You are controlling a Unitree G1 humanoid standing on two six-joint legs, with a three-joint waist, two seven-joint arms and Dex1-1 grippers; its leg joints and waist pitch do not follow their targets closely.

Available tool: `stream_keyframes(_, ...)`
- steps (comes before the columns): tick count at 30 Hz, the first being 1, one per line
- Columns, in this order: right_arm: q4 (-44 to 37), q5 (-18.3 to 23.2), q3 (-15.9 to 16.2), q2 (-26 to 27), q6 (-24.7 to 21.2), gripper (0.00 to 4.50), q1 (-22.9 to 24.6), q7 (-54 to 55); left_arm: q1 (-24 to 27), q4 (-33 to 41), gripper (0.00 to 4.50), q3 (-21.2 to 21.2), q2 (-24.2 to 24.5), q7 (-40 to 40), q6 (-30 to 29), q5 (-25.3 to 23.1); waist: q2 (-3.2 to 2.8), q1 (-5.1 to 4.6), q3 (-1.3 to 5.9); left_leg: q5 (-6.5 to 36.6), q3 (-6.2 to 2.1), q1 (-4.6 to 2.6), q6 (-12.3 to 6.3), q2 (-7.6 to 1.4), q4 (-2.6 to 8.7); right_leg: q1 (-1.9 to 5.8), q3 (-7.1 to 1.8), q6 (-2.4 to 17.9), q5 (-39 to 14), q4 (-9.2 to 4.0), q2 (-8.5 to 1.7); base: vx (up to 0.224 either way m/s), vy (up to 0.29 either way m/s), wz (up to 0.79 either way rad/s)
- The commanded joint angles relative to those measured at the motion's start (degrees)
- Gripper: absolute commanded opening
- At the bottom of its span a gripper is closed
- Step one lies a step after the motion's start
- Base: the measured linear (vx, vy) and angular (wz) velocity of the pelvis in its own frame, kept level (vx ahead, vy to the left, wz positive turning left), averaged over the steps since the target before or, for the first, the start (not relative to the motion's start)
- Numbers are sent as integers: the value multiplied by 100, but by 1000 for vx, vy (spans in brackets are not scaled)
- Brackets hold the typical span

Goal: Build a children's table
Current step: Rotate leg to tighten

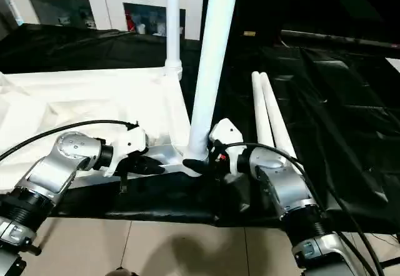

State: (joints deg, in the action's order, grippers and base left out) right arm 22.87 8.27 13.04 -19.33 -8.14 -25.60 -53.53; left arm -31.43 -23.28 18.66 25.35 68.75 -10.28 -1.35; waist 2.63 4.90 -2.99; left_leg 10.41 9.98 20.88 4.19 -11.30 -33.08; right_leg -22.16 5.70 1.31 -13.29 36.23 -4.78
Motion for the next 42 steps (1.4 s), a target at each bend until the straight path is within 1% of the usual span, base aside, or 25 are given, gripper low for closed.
stream_keyframes(1, 45, -49, -53, -21, 2, 329, 8, 129, 12, 200, 0, -4, -114, 201, 179, 290, -12, -15, 379, 246, -36, -50, -482, -239, 291, 340, -389, 1435, 588, -328, -407, 0, 0, 0)
stream_keyframes(6, 136, -24, -71, 55, 11, 292, -4, 133, 41, 197, 0, -9, -104, 201, 185, 285, 5, -14, 384, 204, -35, -43, -491, -234, 281, 346, -388, 1426, 609, -315, -401, 0, 0, 0)
stream_keyframes(7, 143, -29, -78, 66, 12, 286, 6, 117, 55, 200, 0, -8, -100, 205, 186, 285, 19, -14, 388, 171, -33, -41, -504, -232, 275, 348, -389, 1425, 648, -310, -400, 0, 0, 0)
stream_keyframes(11, 156, -23, -79, 83, 4, 278, 51, 111, 109, 211, 0, -3, -86, 209, 188, 277, 16, -11, 387, 163, -33, -39, -523, -228, 271, 348, -388, 1414, 613, -309, -402, 0, 0, 0)
stream_keyframes(15, 251, 27, -184, 173, -38, 277, 114, 290, 152, 221, 0, 7, -115, 142, 145, 257, 11, -12, 385, 203, -36, -37, -497, -233, 274, 345, -389, 1398, 525, -311, -404, 0, 0, 0)
stream_keyframes(16, 440, -23, -280, 271, -12, 277, 98, 612, 101, 74, 0, -15, -211, -165, 114, 132, 17, -19, 381, 240, -33, -40, -480, -234, 274, 338, -390, 1396, 474, -317, -401, 0, 0, 0)
stream_keyframes(17, 551, -62, -327, 322, 14, 277, 81, 793, 63, -23, 0, -29, -266, -351, 101, 53, 12, -30, 364, 338, -27, -40, -424, -234, 284, 319, -392, 1385, 304, -340, -403, 0, 0, 0)
stream_keyframes(19, 662, -103, -373, 379, 22, 277, 63, 990, 20, -125, 0, -50, -331, -538, 79, -11, 14, -26, 353, 494, -33, -47, -321, -238, 293, 320, -392, 1332, -1, -367, -411, 0, 0, 0)
stream_keyframes(20, 1005, -178, -546, 641, -80, 277, -12, 1733, -123, -429, 0, -151, -598, -1105, -86, -114, 11, -32, 333, 660, -27, -54, -235, -234, 305, 301, -399, 1265, -312, -405, -405, 0, 0, 0)
stream_keyframes(22, 1344, -185, -741, 951, -156, 277, -126, 2462, -254, -664, 0, -231, -876, -1590, -296, -174, -1, -52, 297, 1035, -39, -95, 25, -228, 340, 279, -409, 1098, -1147, -484, -430, 0, 0, 0)
stream_keyframes(23, 1478, -165, -827, 1085, -155, 277, -190, 2745, -300, -728, 0, -260, -993, -1766, -402, -184, 6, -52, 306, 1104, -41, -106, 66, -228, 341, 275, -414, 1050, -1305, -506, -439, 0, 0, 0)
stream_keyframes(24, 1677, -107, -948, 1260, -172, 277, -304, 3077, -362, -813, 0, -284, -1156, -2001, -516, -206, -30, -52, 305, 1164, -53, -114, 131, -233, 354, 260, -417, 989, -1447, -521, -444, 0, 0, 0)
stream_keyframes(25, 1814, -65, -1028, 1376, -185, 276, -382, 3298, -403, -873, 0, -299, -1264, -2159, -588, -223, -4, -77, 301, 1221, -64, -92, 170, -227, 366, 268, -414, 927, -1538, -528, -429, 0, 0, 0)
stream_keyframes(26, 2043, -34, -1106, 1529, -129, 276, -531, 3593, -475, -978, 0, -311, -1425, -2427, -702, -275, -26, -71, 305, 1256, -58, -113, 169, -216, 362, 254, -418, 899, -1580, -545, -427, 0, 0, 0)
stream_keyframes(27, 2241, -24, -1155, 1650, -75, 276, -661, 3826, -531, -1056, 0, -314, -1560, -2641, -784, -326, -30, -110, 297, 1336, -55, -115, 177, -220, 361, 224, -428, 910, -1629, -554, -432, 0, 0, 0)
stream_keyframes(28, 2321, -31, -1161, 1696, -49, 276, -717, 3911, -547, -1070, 0, -306, -1613, -2691, -818, -338, -18, -109, 298, 1360, -66, -107, 182, -210, 362, 242, -416, 879, -1699, -566, -425, 0, 0, 0)
stream_keyframes(29, 2615, -127, -1108, 1852, 85, 276, -922, 4196, -597, -1094, 0, -274, -1808, -2832, -929, -370, -7, -122, 320, 1266, -63, -90, 141, -211, 351, 247, -420, 856, -1567, -543, -429, 0, 0, 0)
stream_keyframes(30, 2653, -153, -1088, 1870, 110, 276, -949, 4226, -604, -1096, 0, -272, -1833, -2844, -933, -373, -10, -125, 314, 1273, -60, -92, 124, -210, 351, 232, -417, 862, -1552, -555, -427, 0, 0, 0)
stream_keyframes(32, 2813, -285, -1012, 1948, 175, 276, -1059, 4303, -636, -1131, 0, -270, -1915, -2894, -939, -401, -10, -129, 323, 1175, -60, -72, 70, -204, 347, 253, -415, 866, -1378, -539, -417, 0, 0, 0)
stream_keyframes(33, 2863, -315, -1002, 1985, 205, 276, -1091, 4281, -645, -1159, 0, -256, -1905, -2914, -904, -443, -11, -129, 322, 1147, -52, -71, 36, -201, 342, 247, -418, 871, -1280, -537, -414, 0, 0, 0)
stream_keyframes(34, 2863, -315, -1002, 1985, 205, 276, -1091, 4281, -645, -1159, 0, -256, -1905, -2914, -904, -443, 6, -128, 329, 1127, -50, -64, 14, -196, 338, 254, -417, 871, -1233, -530, -412, 0, 0, 0)
stream_keyframes(35, 2879, -259, -1059, 2054, 351, 276, -1118, 4057, -651, -1233, 0, -263, -1815, -2928, -823, -488, 2, -124, 332, 1095, -50, -58, -42, -192, 337, 259, -413, 866, -1170, -523, -412, 0, 0, 0)
stream_keyframes(37, 2861, -59, -1216, 2097, 474, 346, -1149, 3773, -646, -1268, 0, -281, -1718, -2907, -762, -508, -5, -123, 333, 1078, -49, -51, -72, -200, 335, 261, -417, 890, -1127, -520, -420, 0, 0, 0)
stream_keyframes(39, 2856, 40, -1289, 2080, 557, 346, -1187, 3636, -636, -1289, 0, -273, -1636, -2879, -699, -532, 0, -125, 330, 1098, -50, -53, -103, -202, 340, 262, -415, 893, -1124, -521, -412, 0, 0, 0)
stream_keyframes(42, 2732, -57, -1116, 1890, 683, 373, -1193, 3281, -589, -1276, 0, -251, -1472, -2680, -480, -526, -8, -120, 332, 1054, -51, -48, -156, -201, 338, 268, -411, 949, -1063, -519, -414, 0, 0, 0)
